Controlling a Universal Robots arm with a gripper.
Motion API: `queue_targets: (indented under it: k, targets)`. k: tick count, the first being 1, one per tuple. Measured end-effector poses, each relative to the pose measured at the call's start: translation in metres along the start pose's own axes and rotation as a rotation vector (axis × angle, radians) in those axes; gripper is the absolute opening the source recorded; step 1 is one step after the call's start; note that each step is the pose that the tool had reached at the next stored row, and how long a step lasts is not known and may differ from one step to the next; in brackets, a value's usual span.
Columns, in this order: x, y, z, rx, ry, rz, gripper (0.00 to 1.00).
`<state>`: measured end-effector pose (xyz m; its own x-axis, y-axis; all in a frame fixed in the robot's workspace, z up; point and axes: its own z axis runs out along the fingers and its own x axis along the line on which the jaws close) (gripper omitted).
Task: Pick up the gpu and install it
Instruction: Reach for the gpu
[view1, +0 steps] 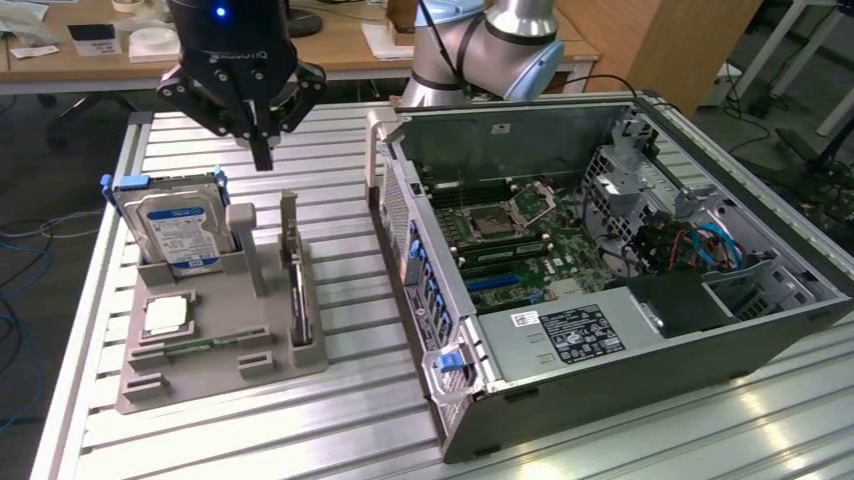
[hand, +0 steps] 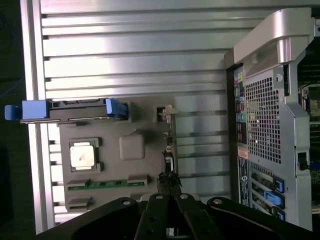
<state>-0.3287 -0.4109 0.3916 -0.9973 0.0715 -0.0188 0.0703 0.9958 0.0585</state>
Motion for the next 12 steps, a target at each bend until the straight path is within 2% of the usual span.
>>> queue_targets:
  k: [12]
  targets:
    - [0.0030, -0.0011, 0.0001, 0.0000, 0.0002, -0.001, 0.11]
